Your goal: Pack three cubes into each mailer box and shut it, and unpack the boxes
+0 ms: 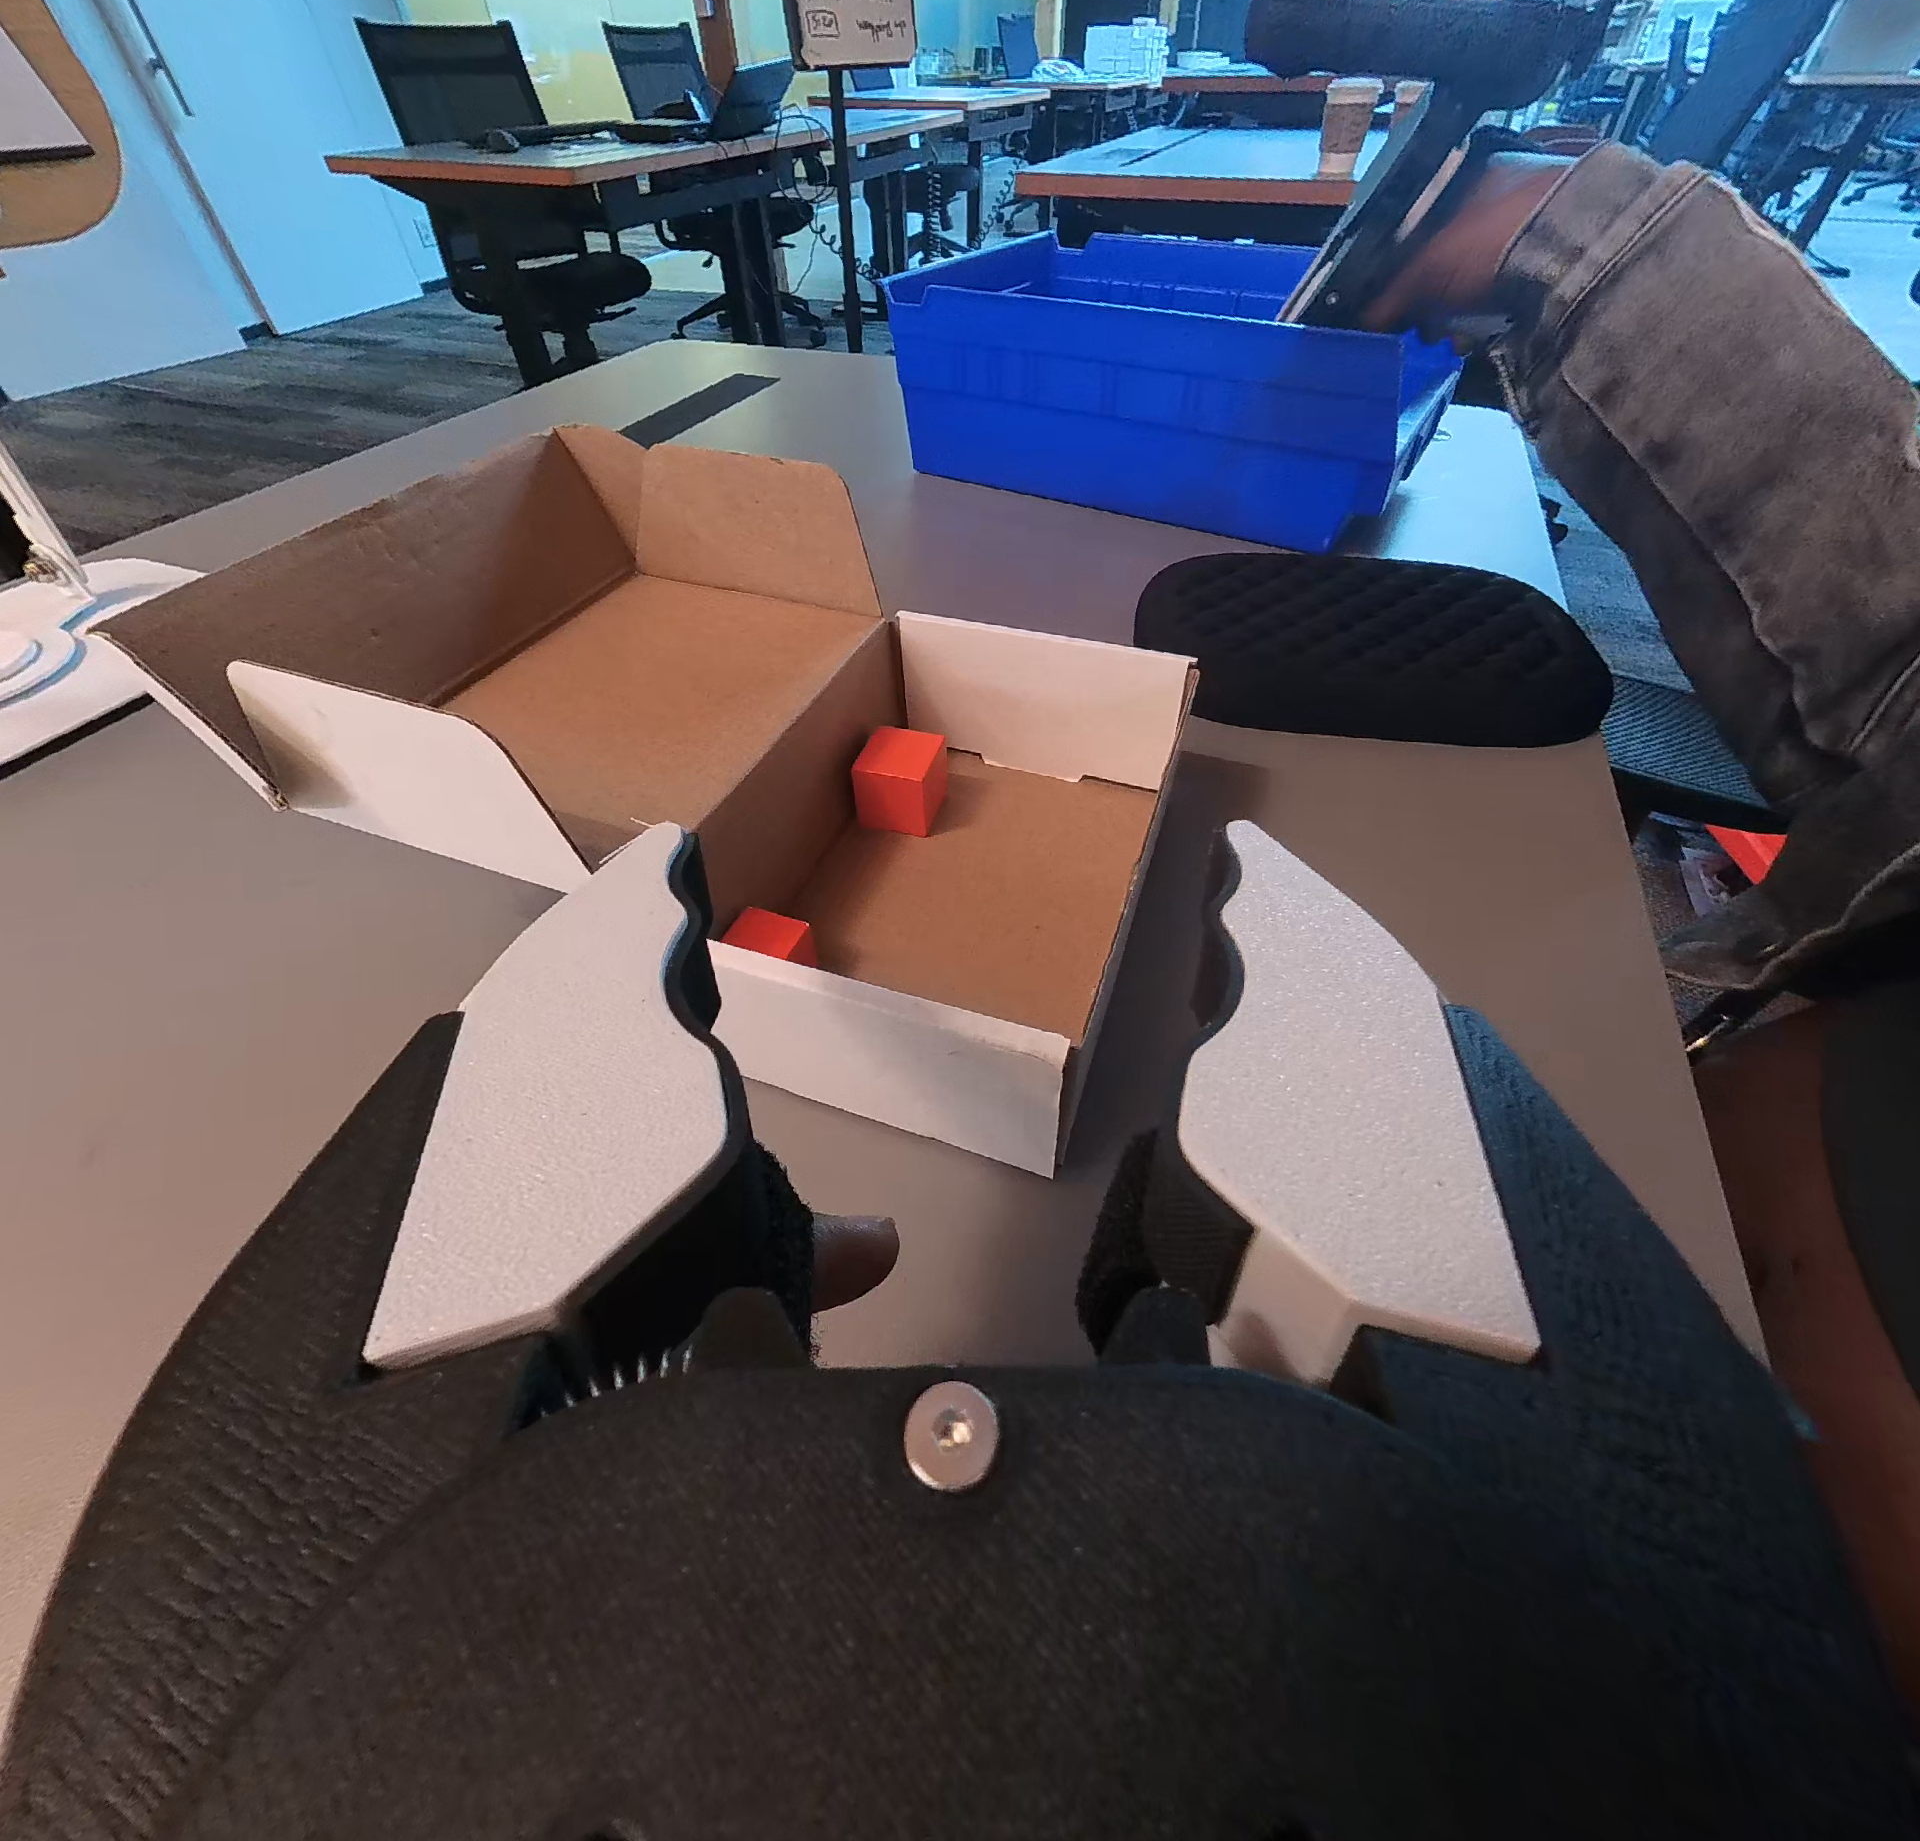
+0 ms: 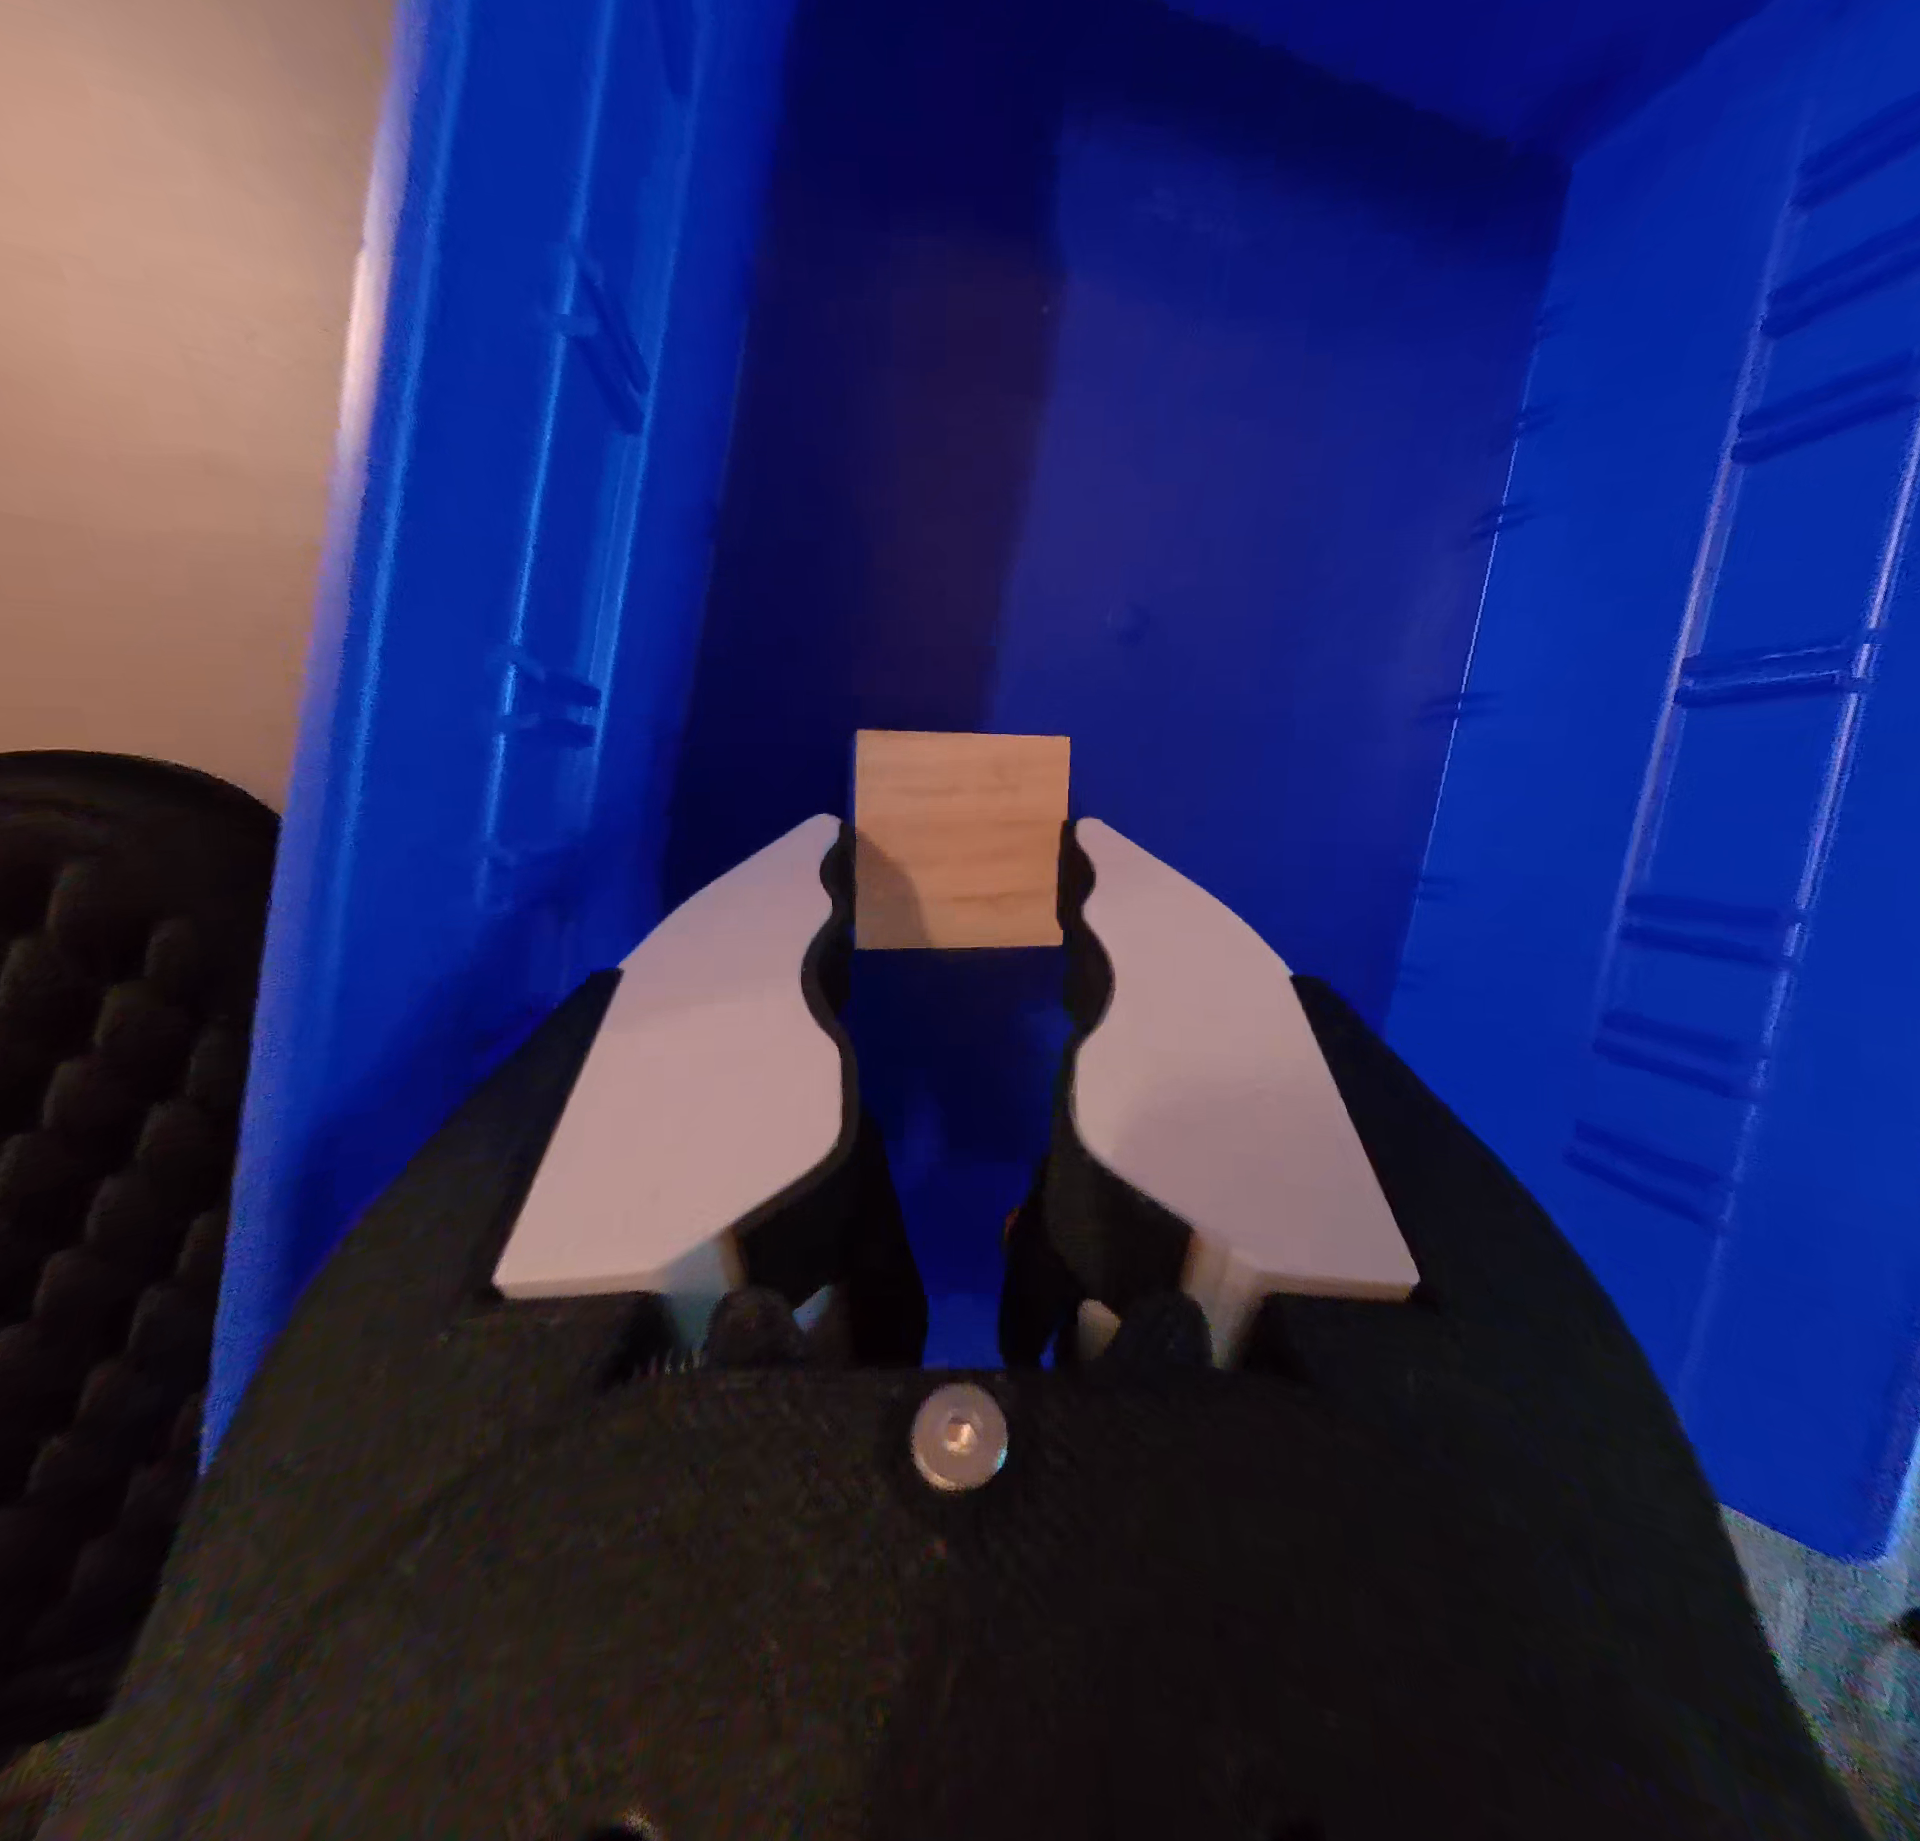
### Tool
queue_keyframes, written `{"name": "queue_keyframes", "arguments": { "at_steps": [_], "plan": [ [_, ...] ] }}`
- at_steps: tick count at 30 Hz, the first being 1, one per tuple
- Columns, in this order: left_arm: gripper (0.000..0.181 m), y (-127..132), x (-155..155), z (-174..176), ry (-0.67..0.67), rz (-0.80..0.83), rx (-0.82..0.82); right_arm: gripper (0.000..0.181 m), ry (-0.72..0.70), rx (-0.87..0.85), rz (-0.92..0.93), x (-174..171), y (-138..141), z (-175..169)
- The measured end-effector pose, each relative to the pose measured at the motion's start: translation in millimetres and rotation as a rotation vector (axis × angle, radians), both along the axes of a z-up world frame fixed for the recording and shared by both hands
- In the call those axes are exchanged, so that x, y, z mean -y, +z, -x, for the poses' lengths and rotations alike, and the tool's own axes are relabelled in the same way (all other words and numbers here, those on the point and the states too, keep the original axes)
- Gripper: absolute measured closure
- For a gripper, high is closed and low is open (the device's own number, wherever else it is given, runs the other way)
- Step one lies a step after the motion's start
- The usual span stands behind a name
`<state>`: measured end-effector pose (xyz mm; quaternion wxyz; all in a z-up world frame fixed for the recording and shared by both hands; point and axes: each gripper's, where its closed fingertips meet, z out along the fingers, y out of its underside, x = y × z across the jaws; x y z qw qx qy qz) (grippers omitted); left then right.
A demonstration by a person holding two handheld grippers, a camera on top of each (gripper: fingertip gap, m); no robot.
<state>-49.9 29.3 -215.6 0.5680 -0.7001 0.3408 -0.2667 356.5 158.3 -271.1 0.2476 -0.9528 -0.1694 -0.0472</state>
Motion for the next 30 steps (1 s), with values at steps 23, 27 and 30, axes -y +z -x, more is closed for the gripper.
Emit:
{"name": "queue_keyframes", "arguments": {
  "at_steps": [23, 27, 30],
  "plan": [
    [0.090, 0.5, 1.9, -1.4, -0.005, -0.018, -0.012, 0.141, 0.647, -0.244, -0.538, 21.5, 135.4, 188.8],
    [0.090, 1.0, 1.7, -1.2, -0.002, -0.019, -0.009, 0.137, 1.066, -0.378, -0.361, 72.8, 107.2, 275.1],
    [0.090, 0.5, 1.9, -1.5, -0.003, -0.018, -0.013, 0.137, 1.261, -0.294, -0.257, 83.3, 75.5, 308.9]
  ]
}}
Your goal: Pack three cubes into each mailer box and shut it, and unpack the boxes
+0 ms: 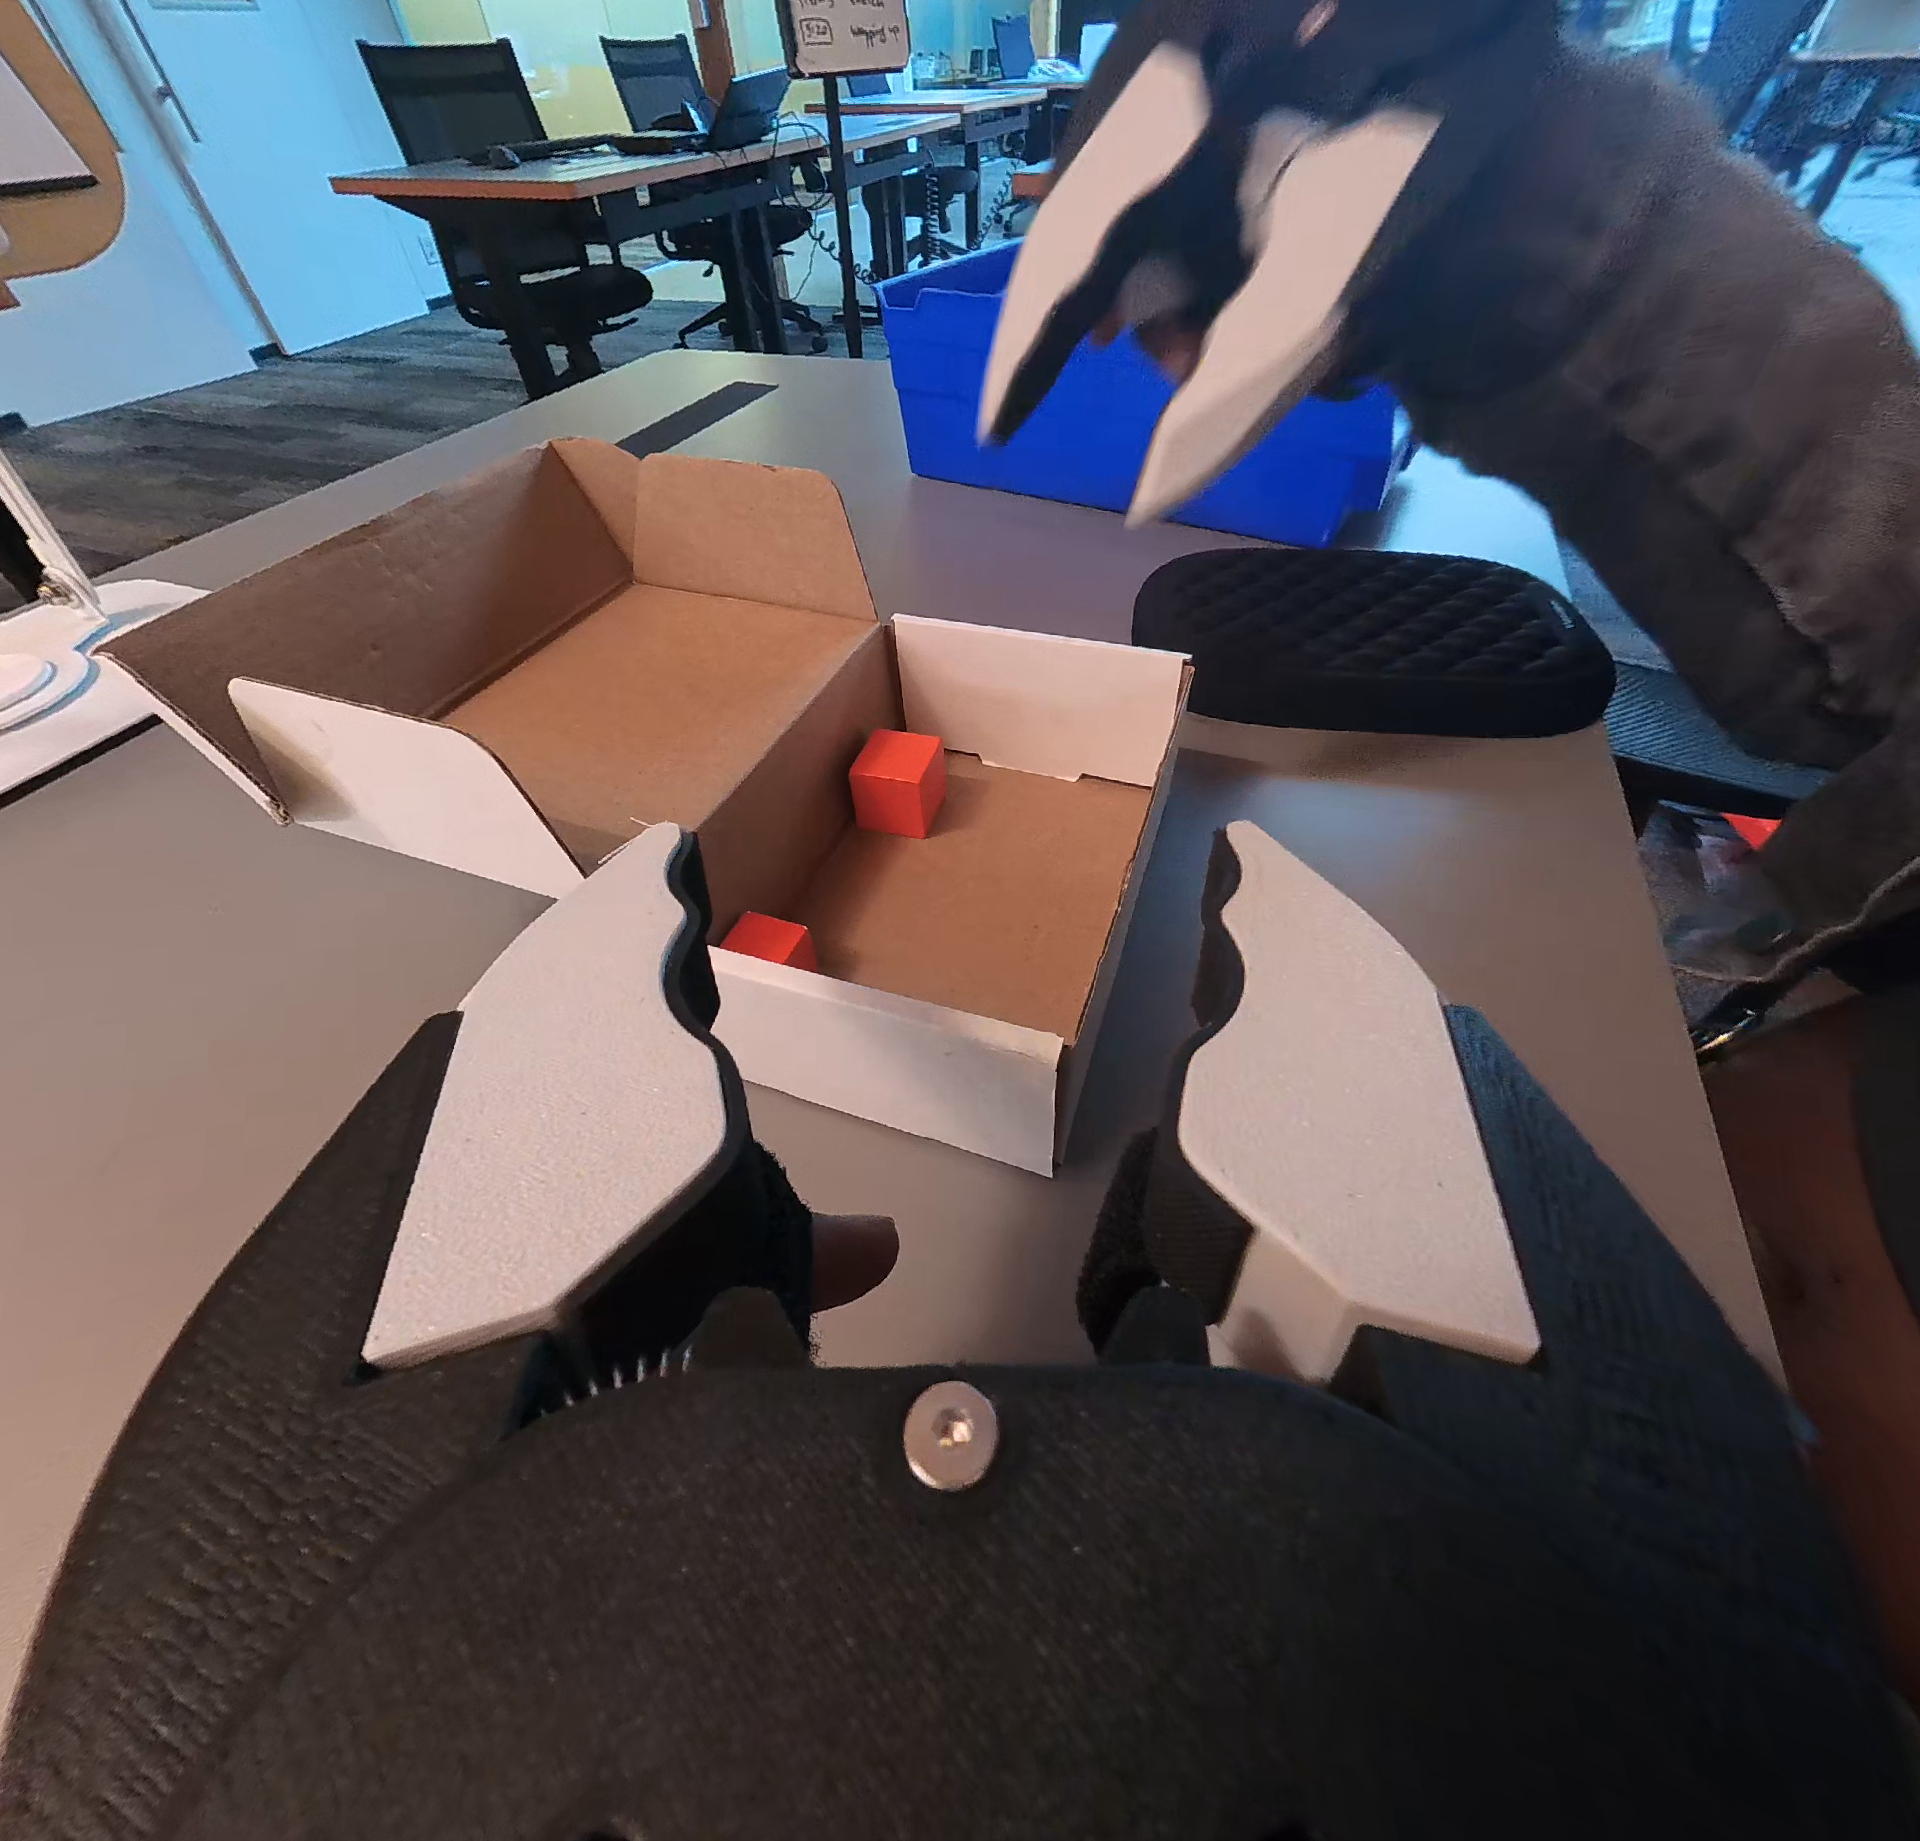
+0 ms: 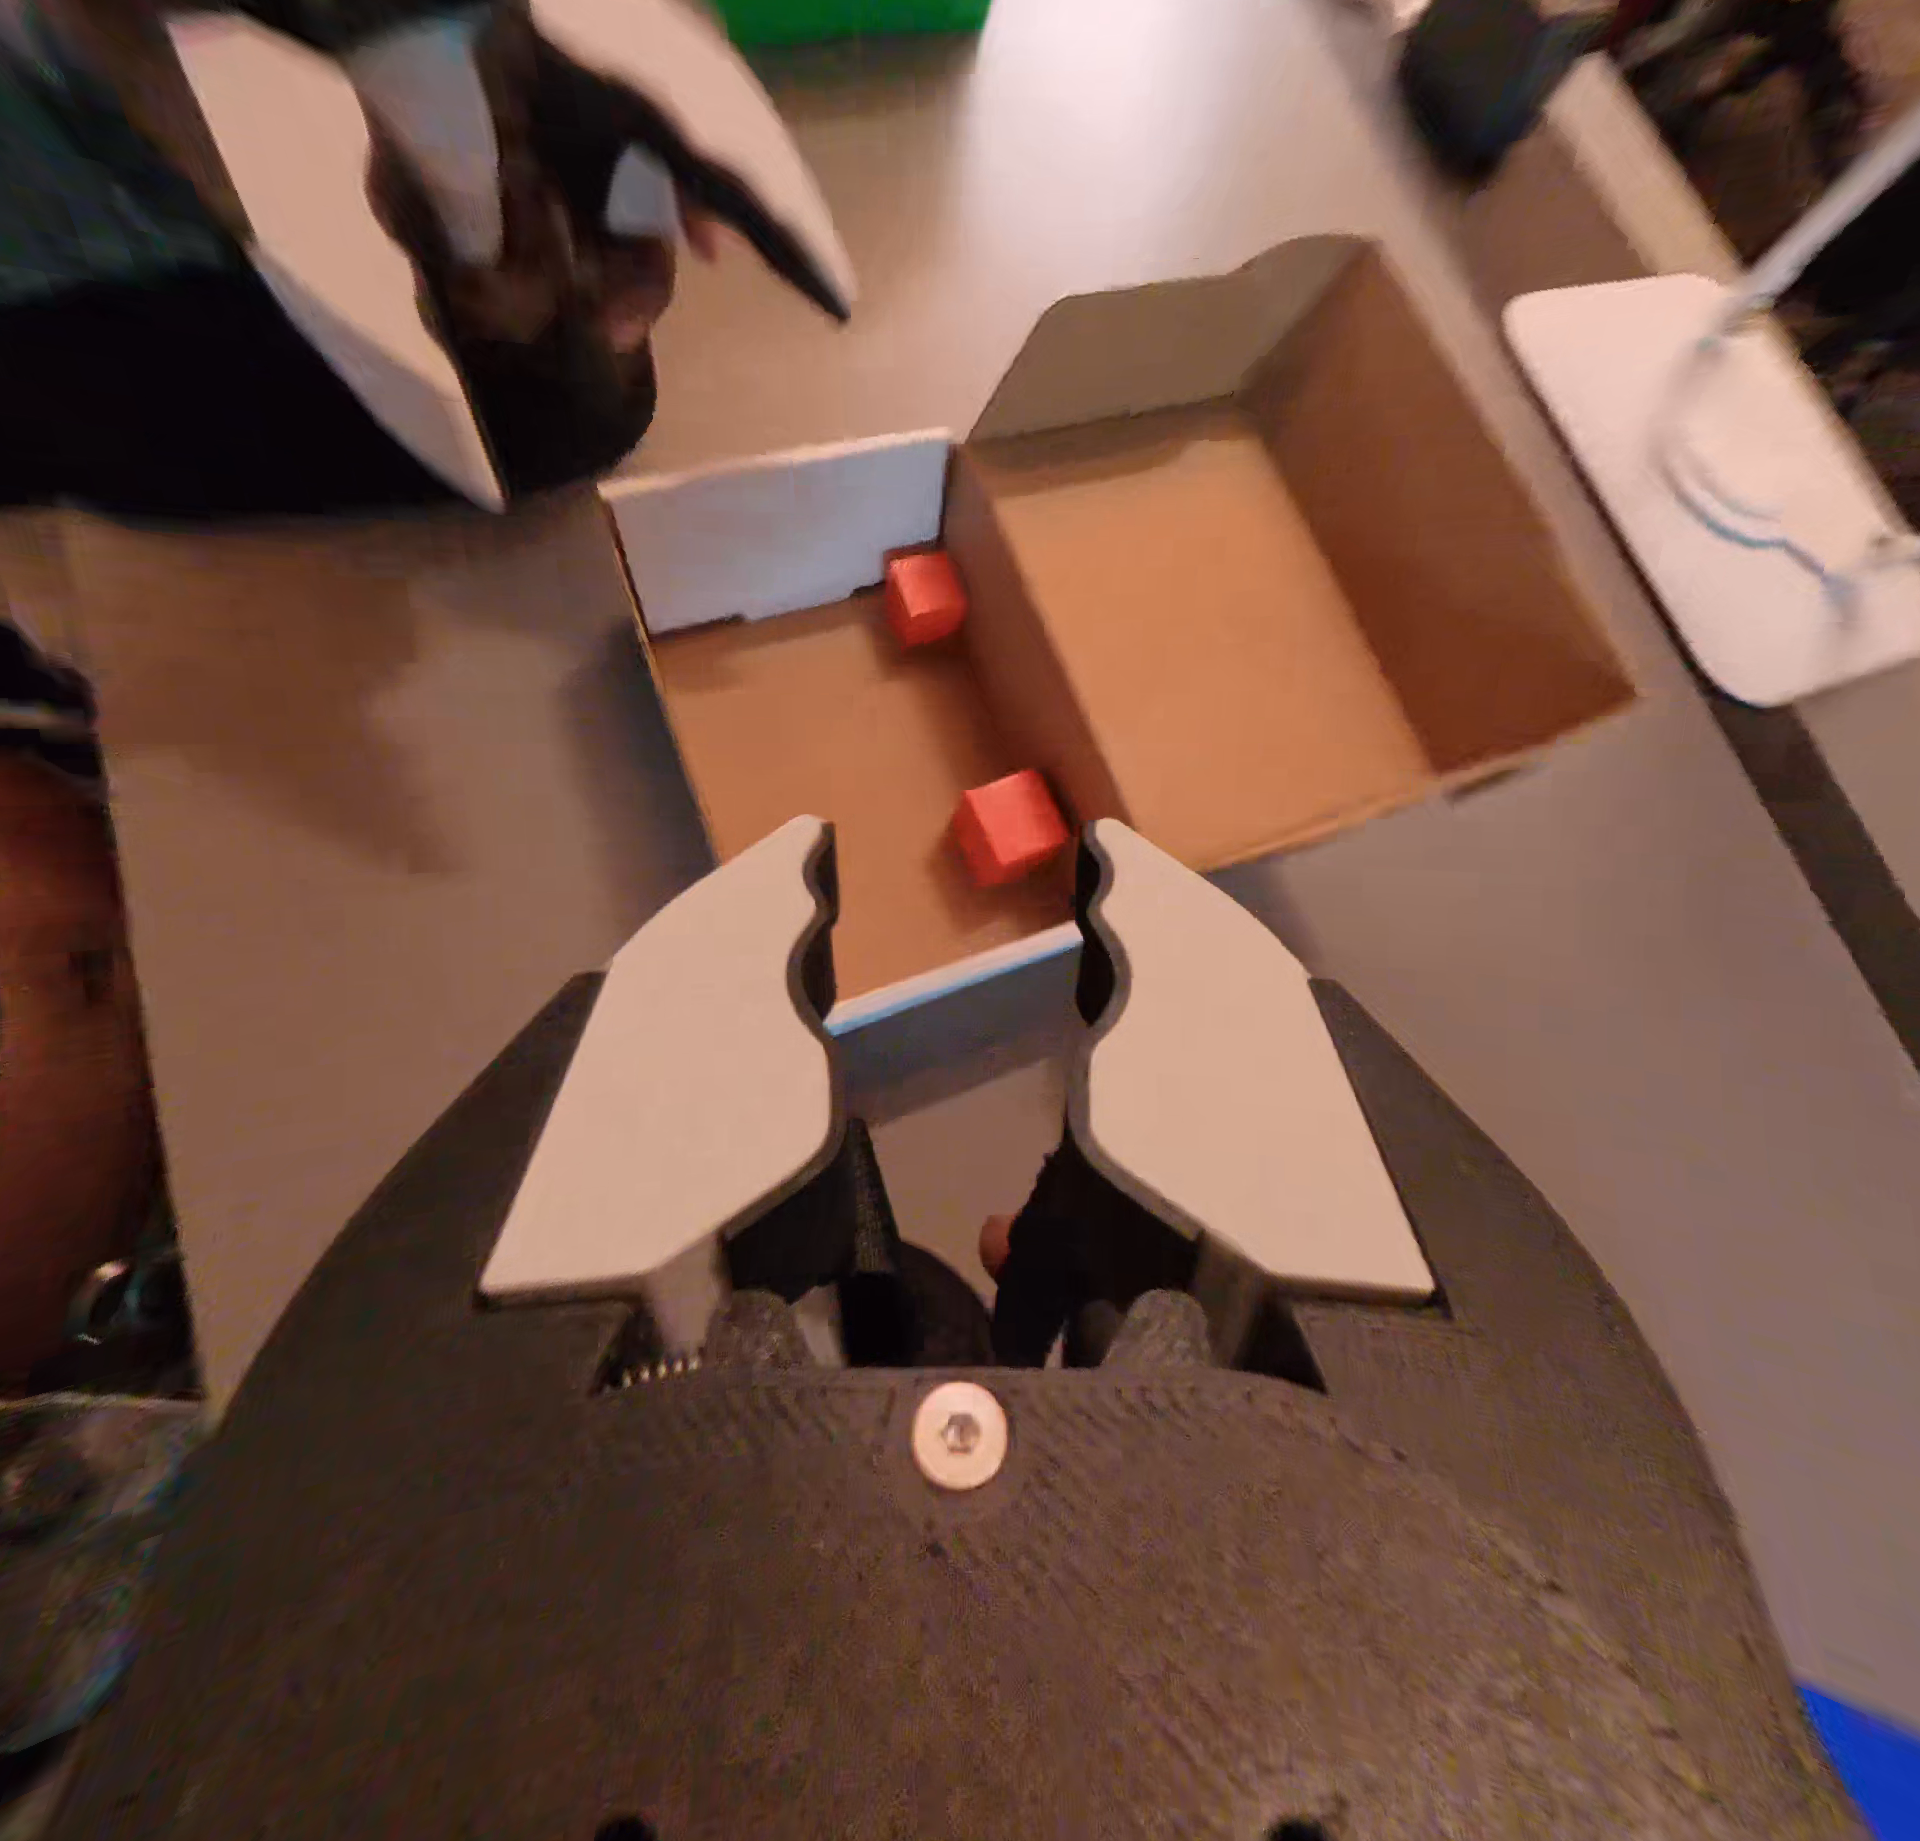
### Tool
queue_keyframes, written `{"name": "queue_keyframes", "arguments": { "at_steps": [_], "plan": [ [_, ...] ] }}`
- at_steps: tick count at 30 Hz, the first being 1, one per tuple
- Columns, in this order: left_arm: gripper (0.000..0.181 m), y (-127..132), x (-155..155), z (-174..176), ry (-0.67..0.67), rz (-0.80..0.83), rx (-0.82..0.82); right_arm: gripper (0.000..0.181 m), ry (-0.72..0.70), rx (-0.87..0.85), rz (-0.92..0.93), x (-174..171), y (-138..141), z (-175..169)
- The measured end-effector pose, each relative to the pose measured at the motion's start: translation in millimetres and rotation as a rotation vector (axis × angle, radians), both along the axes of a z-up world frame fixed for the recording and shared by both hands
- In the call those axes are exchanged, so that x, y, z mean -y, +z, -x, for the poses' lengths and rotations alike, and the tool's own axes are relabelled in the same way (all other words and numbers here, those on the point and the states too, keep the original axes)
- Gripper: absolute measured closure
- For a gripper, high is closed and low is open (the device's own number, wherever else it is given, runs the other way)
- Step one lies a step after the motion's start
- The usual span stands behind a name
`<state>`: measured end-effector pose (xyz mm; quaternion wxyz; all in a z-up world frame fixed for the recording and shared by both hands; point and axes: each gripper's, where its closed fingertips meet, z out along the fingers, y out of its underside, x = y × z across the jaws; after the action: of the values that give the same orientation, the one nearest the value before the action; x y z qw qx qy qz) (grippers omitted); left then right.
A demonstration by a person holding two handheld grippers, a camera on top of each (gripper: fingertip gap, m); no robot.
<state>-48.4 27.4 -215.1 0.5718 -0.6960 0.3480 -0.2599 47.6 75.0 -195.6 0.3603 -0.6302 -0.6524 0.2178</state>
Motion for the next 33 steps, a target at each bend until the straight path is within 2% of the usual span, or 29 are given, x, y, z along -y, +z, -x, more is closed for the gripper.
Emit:
{"name": "queue_keyframes", "arguments": {
  "at_steps": [4, 11, 15, 25, 28, 31, 33],
  "plan": [
    [0.090, 0.1, 0.6, -0.3, -0.003, -0.003, -0.001, 0.141, 0.128, 0.182, -0.011, -3.7, -36.6, 23.5],
    [0.091, 1.7, 0.6, 0.9, -0.003, 0.000, 0.014, 0.143, 0.164, 0.498, -0.163, -29.5, -79.4, 34.1],
    [0.090, 1.7, 1.1, 0.4, -0.006, -0.001, 0.012, 0.144, 0.159, 0.589, -0.222, -35.2, -92.4, 33.3],
    [0.090, 0.9, 1.0, 0.2, -0.007, 0.001, 0.009, 0.143, 0.193, 0.591, -0.177, -24.3, -84.9, 32.2],
    [0.090, 0.8, 0.9, 0.2, -0.008, 0.003, 0.010, 0.143, 0.193, 0.612, -0.124, -22.6, -92.6, 31.9],
    [0.091, 1.0, 0.8, 0.6, -0.007, 0.004, 0.013, 0.152, 0.171, 0.659, -0.106, -24.4, -100.4, 26.9],
    [0.091, 0.9, 0.8, 0.5, -0.008, 0.004, 0.013, 0.154, 0.183, 0.608, -0.099, -20.2, -94.8, 30.2]
  ]
}}
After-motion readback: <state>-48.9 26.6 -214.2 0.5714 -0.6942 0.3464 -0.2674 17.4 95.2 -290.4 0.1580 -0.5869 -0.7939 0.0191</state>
